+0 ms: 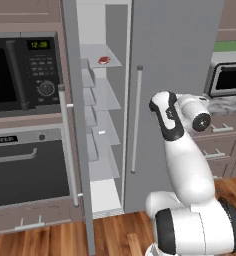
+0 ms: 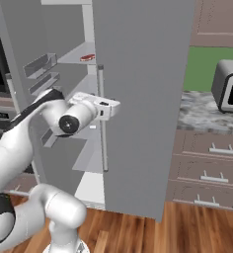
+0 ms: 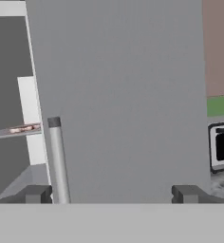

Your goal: There's a steak in the fridge that needs to be moved to the freezer for freezing. Pick up the steak from the fridge, place it on any shelf in the freezer, and close the fridge and freezer doors when done.

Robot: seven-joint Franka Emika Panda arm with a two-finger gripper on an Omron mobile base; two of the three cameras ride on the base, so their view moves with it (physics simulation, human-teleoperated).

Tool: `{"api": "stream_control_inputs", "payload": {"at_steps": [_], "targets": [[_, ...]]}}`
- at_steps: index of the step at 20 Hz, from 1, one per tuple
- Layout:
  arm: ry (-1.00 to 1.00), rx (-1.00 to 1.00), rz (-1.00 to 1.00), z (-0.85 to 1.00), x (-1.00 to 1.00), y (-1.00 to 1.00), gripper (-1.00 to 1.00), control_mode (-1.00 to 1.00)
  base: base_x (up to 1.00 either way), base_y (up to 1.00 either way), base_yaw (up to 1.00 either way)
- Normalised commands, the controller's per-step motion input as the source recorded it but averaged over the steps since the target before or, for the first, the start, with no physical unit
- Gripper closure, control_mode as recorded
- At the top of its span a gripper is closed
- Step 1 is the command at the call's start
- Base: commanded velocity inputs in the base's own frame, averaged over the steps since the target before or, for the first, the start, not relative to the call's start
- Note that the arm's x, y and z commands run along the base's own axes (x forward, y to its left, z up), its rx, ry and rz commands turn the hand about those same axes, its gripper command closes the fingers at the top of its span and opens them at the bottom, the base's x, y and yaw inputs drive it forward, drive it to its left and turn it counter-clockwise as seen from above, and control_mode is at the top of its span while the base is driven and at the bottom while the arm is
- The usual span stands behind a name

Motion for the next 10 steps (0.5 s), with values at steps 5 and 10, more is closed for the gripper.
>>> {"api": "stream_control_inputs", "payload": {"at_steps": [5,10], "targets": [[0.03,0.08,0.0,0.96,-0.7,-0.02,-1.0,-1.0,0.0,0.0,0.0],[0.08,0.13,-0.01,0.26,-0.97,0.21,-1.0,-1.0,0.0,0.0,0.0]]}}
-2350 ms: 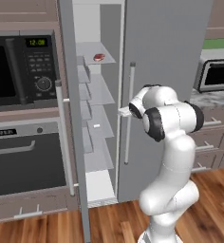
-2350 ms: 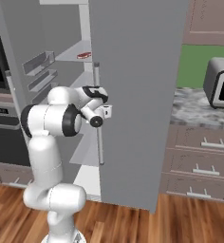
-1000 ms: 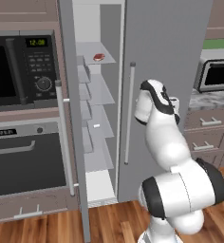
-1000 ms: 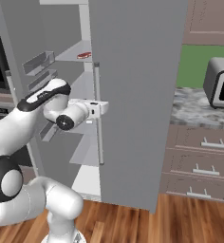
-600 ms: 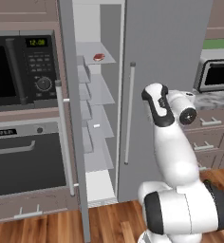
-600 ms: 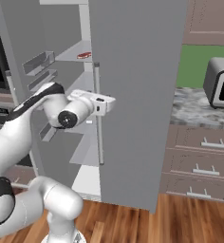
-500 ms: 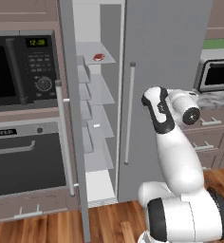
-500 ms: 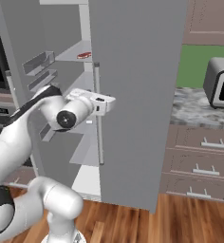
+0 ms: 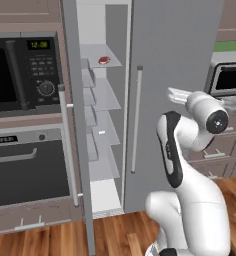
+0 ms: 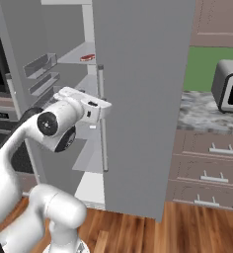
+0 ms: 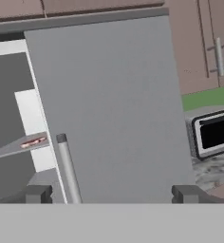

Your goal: There's a steak in the fridge that needs to be moved to the freezer for freezing. Pick up the steak from the fridge, place it on any shelf in the freezer, and close the fridge and freezer doors when done.

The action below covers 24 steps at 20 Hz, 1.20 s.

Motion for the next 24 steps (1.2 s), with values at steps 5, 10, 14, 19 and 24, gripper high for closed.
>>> {"api": "stream_control_inputs", "payload": {"at_steps": [5,10,14,19,24], "targets": [[0.14,0.16,-0.02,-0.08,-0.96,0.43,-1.0,-1.0,0.0,0.0,0.0],[0.11,0.09,0.0,0.0,-0.83,0.69,-1.0,-1.0,0.0,0.0,0.0],[0.0,0.01,0.0,0.0,-0.64,0.93,-1.0,-1.0,0.0,0.0,0.0],[0.0,0.0,0.0,-0.1,-0.21,0.97,-1.0,-1.0,0.0,0.0,0.0],[-0.03,-0.08,-0.02,-0.25,0.03,1.0,-1.0,-1.0,0.0,0.0,0.0]]}}
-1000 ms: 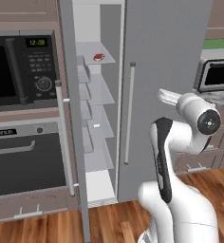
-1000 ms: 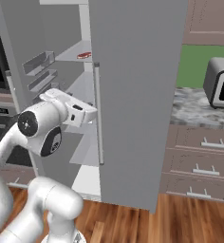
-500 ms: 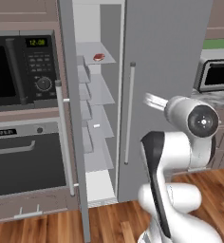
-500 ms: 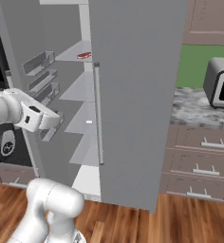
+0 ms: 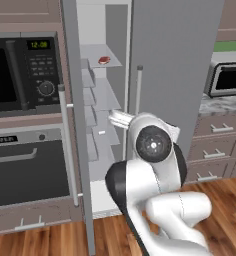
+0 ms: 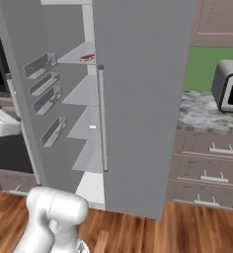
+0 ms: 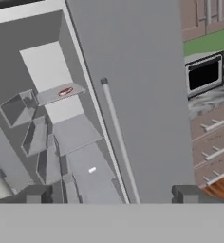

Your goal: There's a steak in the fridge that needs to be moved to the freezer for freezing. Pick up the steak from the fridge, place it on any shelf in the freezer, and close the fridge and freezer doors when done.

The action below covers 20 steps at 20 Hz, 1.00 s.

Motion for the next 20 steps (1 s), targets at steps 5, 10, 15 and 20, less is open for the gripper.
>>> {"api": "stream_control_inputs", "payload": {"at_steps": [5,10,15,20], "targets": [[0.0,-0.19,-0.09,-0.3,0.29,1.0,-1.0,-1.0,0.0,0.0,0.0],[-0.04,-0.24,-0.17,-0.08,0.39,1.0,-1.0,-1.0,0.0,0.0,0.0],[-0.04,-0.18,-0.17,-0.12,0.23,0.88,-1.0,-1.0,0.0,0.0,0.0],[0.0,-0.12,-0.13,-0.17,0.37,0.45,-1.0,-1.0,0.0,0.0,0.0]]}}
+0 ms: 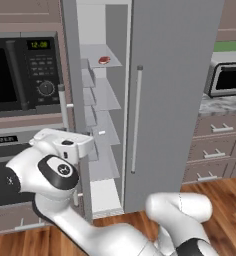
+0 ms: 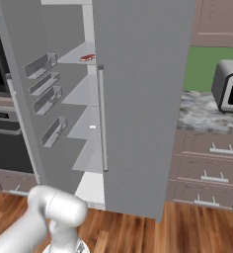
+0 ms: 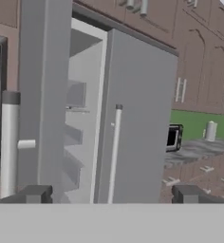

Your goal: There's a steak in the fridge that needs to be moved to the freezer for freezing. Pick up the steak from the fridge, place it on any shelf in the freezer, and close the fridge and freezer doors when done.

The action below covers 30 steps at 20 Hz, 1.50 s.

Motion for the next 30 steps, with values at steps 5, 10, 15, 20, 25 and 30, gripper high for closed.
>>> {"api": "stream_control_inputs", "payload": {"at_steps": [5,10,15,20,25,30], "targets": [[0.0,-0.06,-0.01,-0.29,0.53,0.05,-1.0,-1.0,0.0,0.0,0.0],[-0.01,-0.05,0.0,-0.39,0.49,0.0,-1.0,-1.0,0.0,0.0,0.0],[-0.01,-0.05,0.0,-0.37,0.21,0.1,-1.0,-1.0,0.0,0.0,0.0],[0.0,-0.01,0.0,-0.29,0.27,0.01,-1.0,-1.0,0.0,0.0,0.0],[0.0,-0.01,0.0,-0.15,0.46,0.0,-1.0,-1.0,0.0,0.0,0.0],[0.0,-0.01,0.0,-0.22,0.5,0.01,-1.0,-1.0,0.0,0.0,0.0]]}}
